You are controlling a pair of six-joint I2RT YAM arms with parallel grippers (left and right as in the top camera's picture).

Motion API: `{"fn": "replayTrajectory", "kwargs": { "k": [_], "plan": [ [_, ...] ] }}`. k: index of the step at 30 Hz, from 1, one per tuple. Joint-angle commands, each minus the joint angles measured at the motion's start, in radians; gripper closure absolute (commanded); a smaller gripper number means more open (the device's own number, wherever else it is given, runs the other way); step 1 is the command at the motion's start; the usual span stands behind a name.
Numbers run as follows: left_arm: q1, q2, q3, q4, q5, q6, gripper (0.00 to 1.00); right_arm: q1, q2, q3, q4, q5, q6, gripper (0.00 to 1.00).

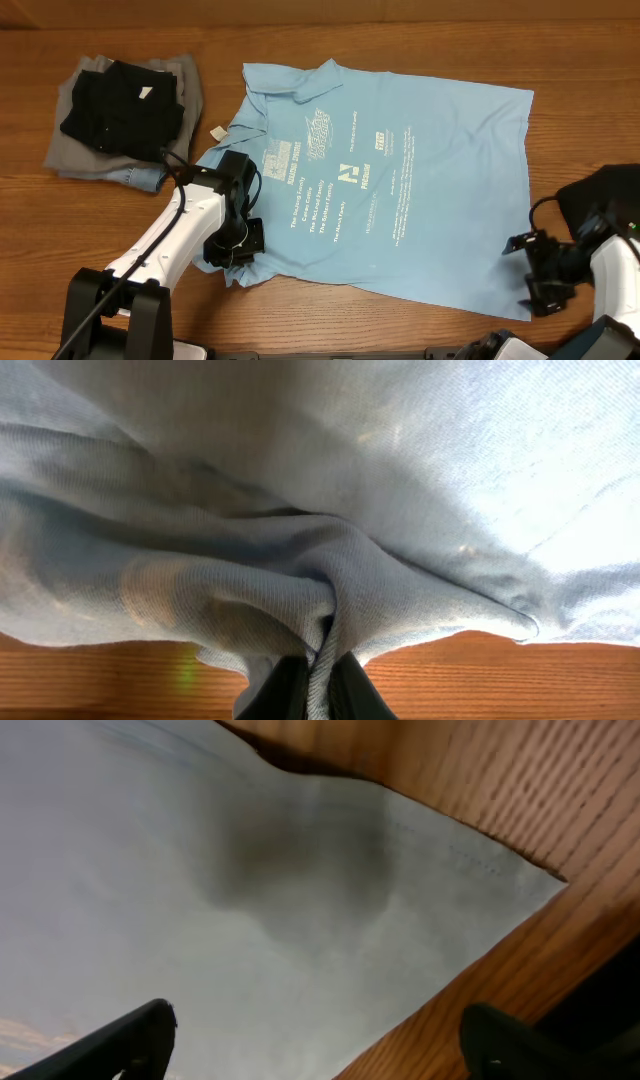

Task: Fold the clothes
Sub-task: 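Grasp the shirt's lower-right hem with the right gripper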

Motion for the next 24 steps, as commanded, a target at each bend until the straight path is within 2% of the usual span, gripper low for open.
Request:
{"fn": "replayTrajectory", "kwargs": {
  "k": [1, 2, 3, 5, 14, 24],
  "plan": [
    [-0.006, 0.006, 0.020, 0.000, -0.010, 0.030, 0.90, -0.003, -0.003, -0.061, 0.015, 0.007, 0.072, 0.17],
    [-0.006, 0.006, 0.020, 0.001, -0.010, 0.030, 0.89, -0.003, -0.003, -0.067, 0.020, 0.003, 0.073, 0.21],
    [-0.006, 0.006, 0.020, 0.003, -0.010, 0.030, 0.89, -0.003, -0.003, -0.068, 0.022, 0.000, 0.073, 0.30],
    [-0.006, 0.006, 0.020, 0.007, -0.010, 0.031, 0.89, -0.003, -0.003, -0.068, 0.018, -0.010, 0.073, 0.36],
    [-0.006, 0.006, 0.020, 0.016, -0.006, 0.034, 0.88, -0.002, -0.003, -0.086, -0.020, -0.030, 0.122, 0.34],
    [-0.006, 0.006, 0.020, 0.030, -0.006, 0.042, 0.87, -0.002, -0.003, -0.287, 0.135, -0.025, 0.186, 0.37]
  ]
}}
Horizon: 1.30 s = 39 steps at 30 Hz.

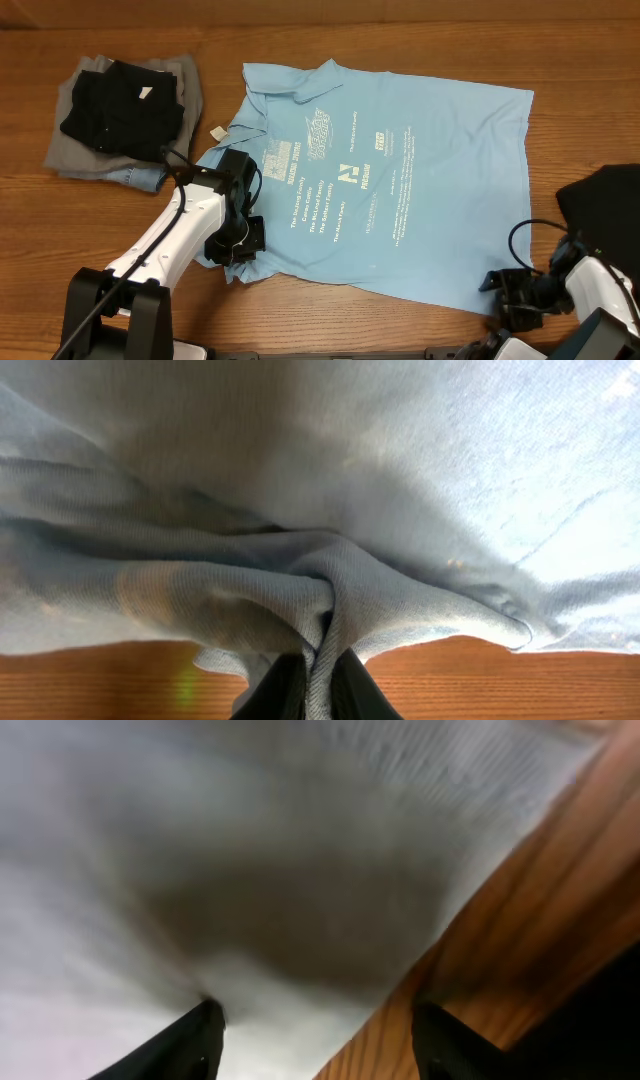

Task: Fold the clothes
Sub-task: 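Grasp the shirt's lower-right hem with the right gripper, then fold the shirt's bottom half upward toward the collar with both grippers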

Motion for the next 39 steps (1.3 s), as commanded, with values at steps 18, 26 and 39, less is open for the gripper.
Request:
{"fn": "replayTrajectory", "kwargs": {
  "k": [18, 26, 39],
  "plan": [
    [-0.006, 0.005, 0.026, 0.007, -0.006, 0.030, 0.88, 0.000, -0.014, 0.023, -0.003, -0.025, -0.056, 0.96],
    [-0.006, 0.005, 0.090, -0.062, -0.011, 0.054, 0.90, 0.000, -0.047, 0.066, -0.019, -0.097, -0.127, 0.96],
    [-0.006, 0.005, 0.217, 0.032, -0.109, 0.189, 0.90, 0.001, -0.045, 0.174, 0.071, -0.129, -0.257, 0.96]
  ]
}}
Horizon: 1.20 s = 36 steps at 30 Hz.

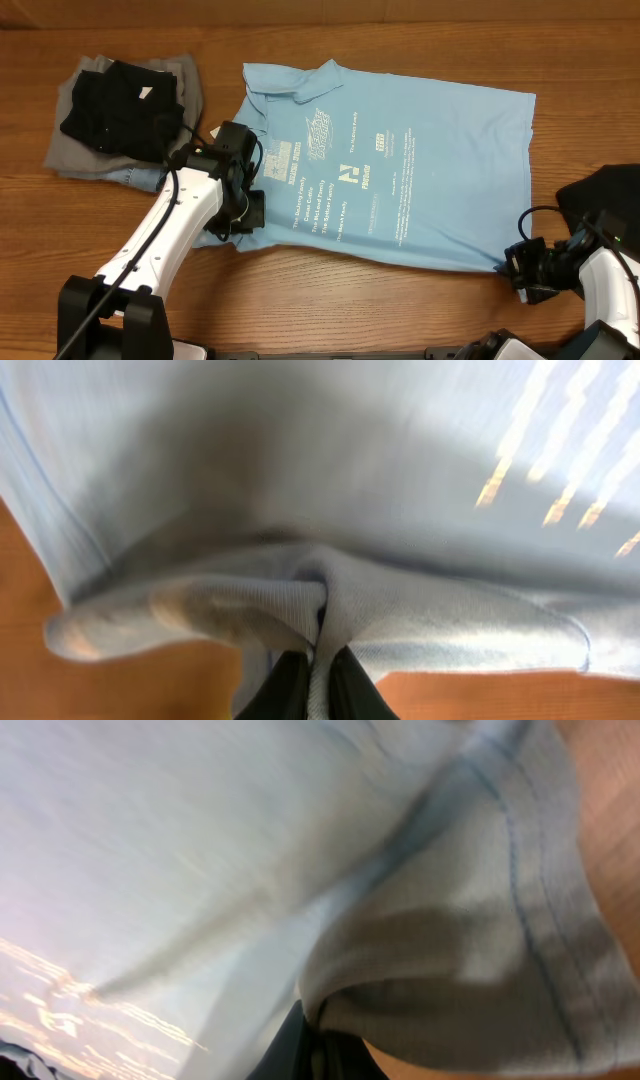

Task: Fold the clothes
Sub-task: 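Fold the shirt's bottom half upward toward the collar with both grippers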

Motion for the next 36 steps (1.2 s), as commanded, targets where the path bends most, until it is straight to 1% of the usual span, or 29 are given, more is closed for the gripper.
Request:
{"fn": "replayTrajectory", "kwargs": {
  "k": [1, 3, 6, 11, 13, 19, 21, 22, 23, 24, 25, 27, 29, 31, 35, 36],
  "plan": [
    [-0.006, 0.005, 0.041, 0.090, -0.044, 0.110, 0.89, 0.001, -0.014, 0.025, 0.074, -0.025, -0.023, 0.96],
    [-0.006, 0.005, 0.041, 0.131, -0.070, 0.115, 0.90, 0.002, -0.014, 0.024, 0.159, -0.050, -0.022, 0.96],
    [-0.006, 0.005, 0.041, 0.182, -0.120, 0.115, 0.91, 0.022, -0.013, 0.024, 0.230, -0.053, 0.024, 0.96],
    [-0.006, 0.005, 0.041, 0.226, -0.147, 0.127, 0.91, 0.097, -0.013, 0.024, 0.329, -0.056, 0.042, 0.96],
    [-0.006, 0.005, 0.041, 0.241, -0.167, 0.127, 0.91, 0.146, -0.006, 0.024, 0.374, -0.055, 0.079, 0.95],
    [-0.006, 0.006, 0.040, 0.281, -0.227, 0.131, 0.90, 0.221, 0.057, 0.024, 0.484, 0.012, 0.126, 0.95],
    [-0.006, 0.006, 0.040, 0.305, -0.242, 0.132, 0.87, 0.221, 0.082, 0.024, 0.546, 0.011, 0.126, 0.95],
    [-0.006, 0.006, 0.040, 0.314, -0.253, 0.135, 0.84, 0.221, 0.090, 0.024, 0.568, 0.011, 0.126, 0.93],
    [-0.006, 0.006, 0.040, 0.320, -0.255, 0.140, 0.80, 0.221, 0.093, 0.024, 0.583, 0.011, 0.125, 0.88],
    [-0.006, 0.006, 0.040, 0.327, -0.255, 0.146, 0.76, 0.221, 0.094, 0.024, 0.597, 0.011, 0.122, 0.74],
    [-0.006, 0.006, 0.040, 0.331, -0.256, 0.155, 0.63, 0.221, 0.094, 0.024, 0.623, -0.012, 0.089, 0.55],
    [-0.006, 0.006, 0.040, 0.329, -0.272, 0.160, 0.48, 0.218, 0.092, 0.027, 0.651, -0.065, 0.027, 0.41],
    [-0.006, 0.006, 0.040, 0.315, -0.299, 0.160, 0.40, 0.201, 0.084, 0.037, 0.635, -0.091, 0.002, 0.38],
    [-0.005, 0.006, 0.040, 0.290, -0.312, 0.160, 0.36, 0.176, 0.075, 0.063, 0.581, -0.092, -0.005, 0.37],
    [-0.006, 0.006, 0.040, 0.231, -0.294, 0.160, 0.34, 0.113, 0.074, 0.144, 0.404, -0.094, -0.004, 0.37],
    [-0.006, 0.006, 0.040, 0.224, -0.243, 0.166, 0.37, 0.109, 0.074, 0.162, 0.345, -0.094, -0.004, 0.38]
  ]
}}
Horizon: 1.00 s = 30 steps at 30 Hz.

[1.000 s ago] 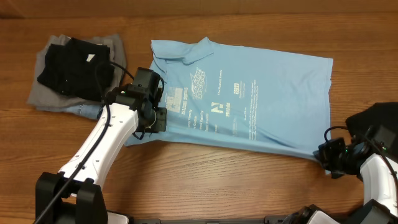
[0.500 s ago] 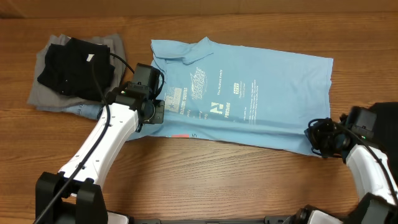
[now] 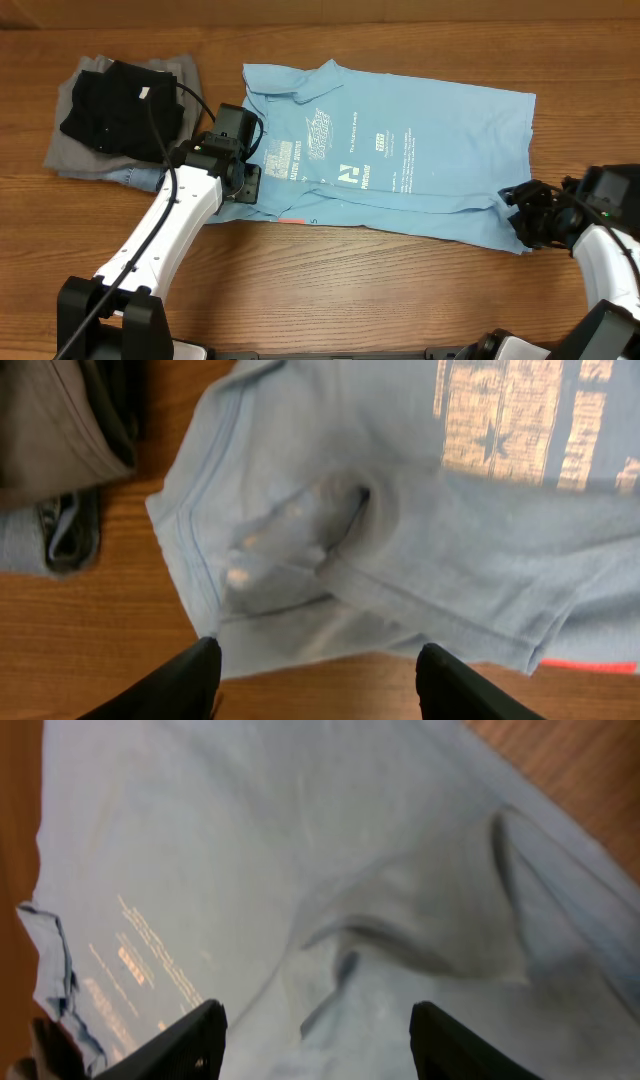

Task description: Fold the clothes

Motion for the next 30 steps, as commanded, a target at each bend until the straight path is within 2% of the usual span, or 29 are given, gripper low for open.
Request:
{"fn": "replayTrajectory", "kwargs": {
  "k": [1, 2, 4, 13, 16, 20, 24, 26, 27, 30],
  "plan": [
    [-0.006, 0.005, 0.018, -0.013, 0.086, 0.032, 0.42, -0.023, -0.018, 0.075, -0.096, -0.013, -0.021, 0.37],
    [-0.006, 0.006, 0.012, -0.010, 0.152, 0.068, 0.46, -0.020, -0.018, 0.075, -0.113, -0.021, -0.040, 0.37],
    [-0.007, 0.011, 0.000, -0.005, 0.190, 0.086, 0.49, -0.013, -0.018, 0.075, -0.143, -0.031, -0.072, 0.37],
    [-0.008, 0.153, -0.031, 0.043, 0.278, 0.094, 0.49, -0.011, -0.018, 0.075, -0.187, -0.027, -0.120, 0.36],
    [-0.008, 0.211, -0.031, 0.069, 0.348, 0.105, 0.56, -0.011, -0.018, 0.074, -0.187, -0.026, -0.121, 0.35],
    [-0.008, 0.236, -0.030, 0.074, 0.342, 0.106, 0.57, -0.011, -0.017, 0.074, -0.187, -0.020, -0.121, 0.34],
    [-0.008, 0.236, -0.030, 0.111, 0.341, 0.109, 0.72, -0.011, -0.016, 0.074, -0.187, -0.007, -0.121, 0.33],
    [-0.008, 0.236, -0.029, 0.135, 0.342, 0.109, 0.91, -0.011, -0.016, 0.074, -0.187, -0.007, -0.121, 0.32],
    [-0.007, 0.236, -0.027, 0.135, 0.343, 0.109, 0.96, -0.011, -0.016, 0.074, -0.187, -0.007, -0.121, 0.32],
    [-0.007, 0.234, 0.003, 0.076, 0.346, 0.109, 0.96, -0.011, -0.016, 0.074, -0.190, -0.007, -0.121, 0.32]
  ]
}}
